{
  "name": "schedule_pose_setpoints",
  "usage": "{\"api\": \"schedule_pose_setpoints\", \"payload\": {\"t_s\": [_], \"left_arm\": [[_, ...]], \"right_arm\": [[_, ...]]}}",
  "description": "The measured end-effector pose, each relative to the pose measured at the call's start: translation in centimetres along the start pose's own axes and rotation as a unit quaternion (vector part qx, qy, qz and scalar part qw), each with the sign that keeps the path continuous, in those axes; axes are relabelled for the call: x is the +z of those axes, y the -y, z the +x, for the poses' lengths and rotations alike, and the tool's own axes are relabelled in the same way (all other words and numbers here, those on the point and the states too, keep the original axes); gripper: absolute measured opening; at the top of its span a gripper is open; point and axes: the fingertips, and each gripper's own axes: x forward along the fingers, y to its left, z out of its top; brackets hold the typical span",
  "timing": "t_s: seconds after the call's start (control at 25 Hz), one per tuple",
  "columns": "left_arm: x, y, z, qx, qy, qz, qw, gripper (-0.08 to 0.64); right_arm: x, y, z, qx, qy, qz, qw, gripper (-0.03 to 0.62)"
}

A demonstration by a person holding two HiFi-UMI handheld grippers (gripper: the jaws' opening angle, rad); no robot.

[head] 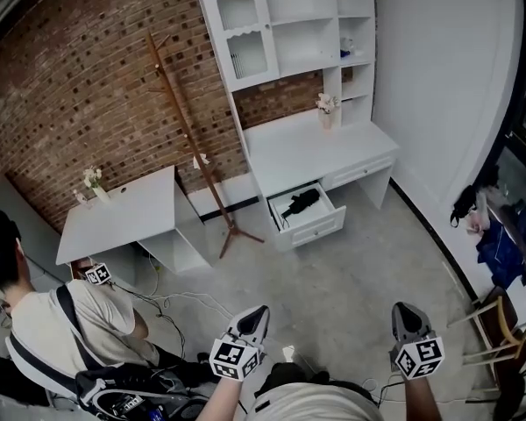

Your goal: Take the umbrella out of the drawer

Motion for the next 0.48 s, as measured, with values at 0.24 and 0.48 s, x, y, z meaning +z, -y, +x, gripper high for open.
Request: {"api": "schedule_pose_setpoints", "payload": {"t_s": [0.24,0.48], "left_arm": [[-0.2,0.2,1.1,0.003,0.003,0.002,1.0000,0.025],[-0.4,-1.5,2.0,0.011,-0.003,-0.005,0.9999,0.025]], "right_arm": [[-0.4,1.0,0.9,0.003,0.001,0.002,1.000,0.031],[-0.1,0.8,3.4,0.012,-0.002,0.006,1.000,0.031]]}}
